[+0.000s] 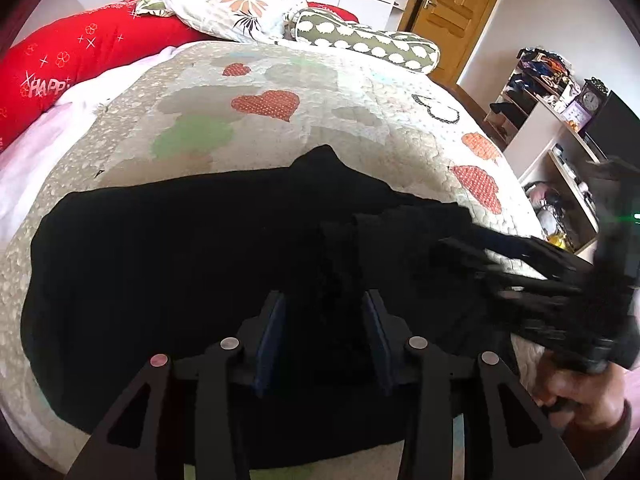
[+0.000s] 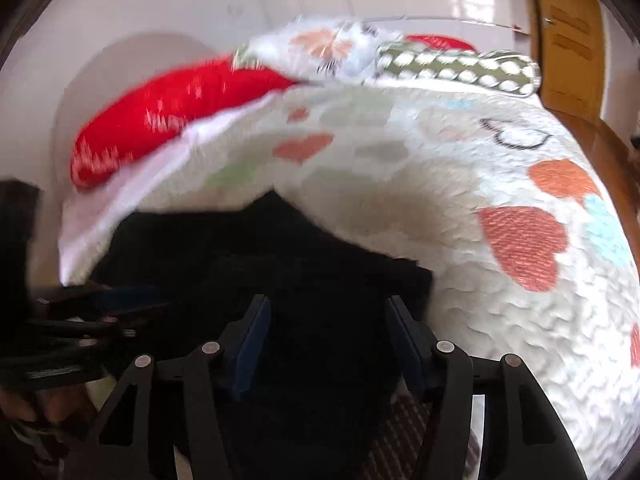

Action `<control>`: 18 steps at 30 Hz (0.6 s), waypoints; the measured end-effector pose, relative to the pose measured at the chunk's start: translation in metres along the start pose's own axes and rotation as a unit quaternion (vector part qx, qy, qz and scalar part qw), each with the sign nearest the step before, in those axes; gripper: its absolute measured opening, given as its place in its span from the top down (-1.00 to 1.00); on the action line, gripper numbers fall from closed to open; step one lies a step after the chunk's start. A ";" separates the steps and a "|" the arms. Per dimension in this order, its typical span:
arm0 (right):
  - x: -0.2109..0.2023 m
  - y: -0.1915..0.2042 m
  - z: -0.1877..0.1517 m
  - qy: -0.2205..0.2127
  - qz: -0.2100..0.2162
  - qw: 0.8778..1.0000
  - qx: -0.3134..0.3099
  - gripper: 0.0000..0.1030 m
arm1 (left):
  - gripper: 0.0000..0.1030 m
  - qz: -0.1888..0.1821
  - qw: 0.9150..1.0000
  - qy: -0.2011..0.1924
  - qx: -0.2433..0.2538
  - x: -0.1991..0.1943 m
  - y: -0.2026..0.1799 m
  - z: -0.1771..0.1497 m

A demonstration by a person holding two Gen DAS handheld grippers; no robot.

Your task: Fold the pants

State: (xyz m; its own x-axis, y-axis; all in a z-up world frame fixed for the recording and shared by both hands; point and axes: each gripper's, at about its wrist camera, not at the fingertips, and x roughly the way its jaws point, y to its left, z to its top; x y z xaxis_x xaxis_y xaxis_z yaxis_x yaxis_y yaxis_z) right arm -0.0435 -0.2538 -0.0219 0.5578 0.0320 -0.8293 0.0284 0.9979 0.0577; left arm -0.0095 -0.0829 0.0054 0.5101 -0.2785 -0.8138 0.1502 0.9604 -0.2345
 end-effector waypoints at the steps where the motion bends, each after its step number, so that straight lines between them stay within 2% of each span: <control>1: 0.008 0.001 -0.001 0.014 -0.009 1.000 -0.005 -0.14 | 0.23 -0.003 1.000 0.000 -0.002 -0.002 -0.001 -0.001; 4: 0.013 0.001 -0.004 0.016 -0.015 1.000 -0.014 -0.14 | 0.17 -0.014 1.000 -0.005 -0.008 -0.003 0.001 0.001; 7: -0.002 -0.002 -0.006 0.016 -0.013 1.000 0.001 -0.15 | -0.13 -0.037 0.999 -0.023 -0.014 -0.009 -0.002 0.006; 8: -0.007 -0.004 -0.007 0.016 -0.013 1.000 0.005 -0.16 | -0.18 -0.043 0.999 -0.029 -0.014 -0.009 -0.002 0.007; 13: -0.038 0.002 -0.030 0.009 0.003 1.000 0.006 -0.18 | -0.20 -0.037 0.999 -0.032 -0.012 0.011 -0.008 0.015; 18: -0.042 0.015 -0.054 0.015 -0.002 1.000 -0.005 -0.21 | -0.20 -0.014 1.000 -0.007 -0.023 0.040 -0.009 0.015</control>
State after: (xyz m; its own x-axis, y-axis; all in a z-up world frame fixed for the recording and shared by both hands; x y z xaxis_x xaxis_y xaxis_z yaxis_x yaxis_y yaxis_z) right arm -0.1115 -0.2375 -0.0160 0.5331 0.0290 -0.8456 0.0220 0.9986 0.0481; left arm 0.0224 -0.1025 -0.0173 0.5184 -0.3056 -0.7986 0.1261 0.9511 -0.2821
